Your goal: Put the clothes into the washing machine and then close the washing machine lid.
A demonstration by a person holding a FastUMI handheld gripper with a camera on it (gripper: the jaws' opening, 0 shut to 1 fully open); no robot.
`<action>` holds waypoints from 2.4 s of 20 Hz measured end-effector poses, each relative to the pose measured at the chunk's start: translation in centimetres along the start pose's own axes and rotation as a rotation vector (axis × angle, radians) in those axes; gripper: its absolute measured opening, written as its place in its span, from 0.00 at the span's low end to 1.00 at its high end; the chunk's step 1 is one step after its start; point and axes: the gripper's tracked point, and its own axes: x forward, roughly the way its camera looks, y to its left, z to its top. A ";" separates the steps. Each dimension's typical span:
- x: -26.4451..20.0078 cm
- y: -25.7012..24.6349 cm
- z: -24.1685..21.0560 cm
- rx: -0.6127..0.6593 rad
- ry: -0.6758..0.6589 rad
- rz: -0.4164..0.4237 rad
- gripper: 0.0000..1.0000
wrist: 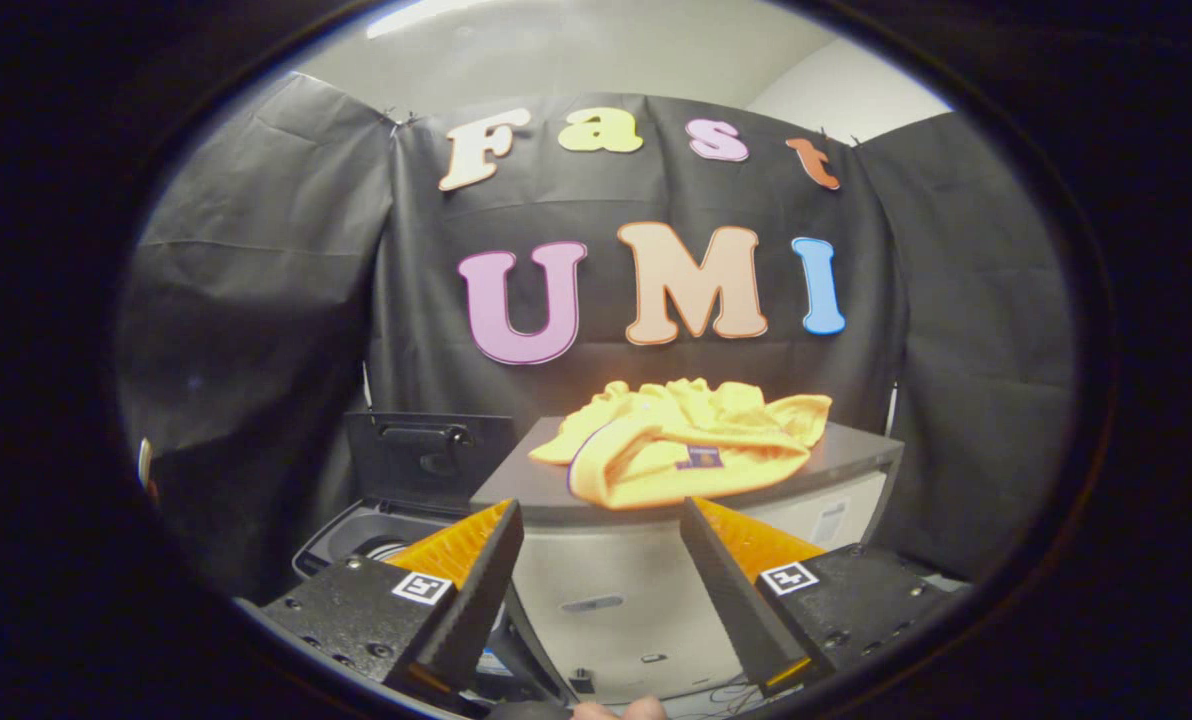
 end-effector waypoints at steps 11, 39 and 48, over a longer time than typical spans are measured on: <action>11.3 -4.2 2.5 -0.030 0.159 -0.078 0.97; 13.8 8.5 5.2 0.075 0.224 0.133 0.11; 14.5 16.7 6.2 0.006 0.229 0.250 0.11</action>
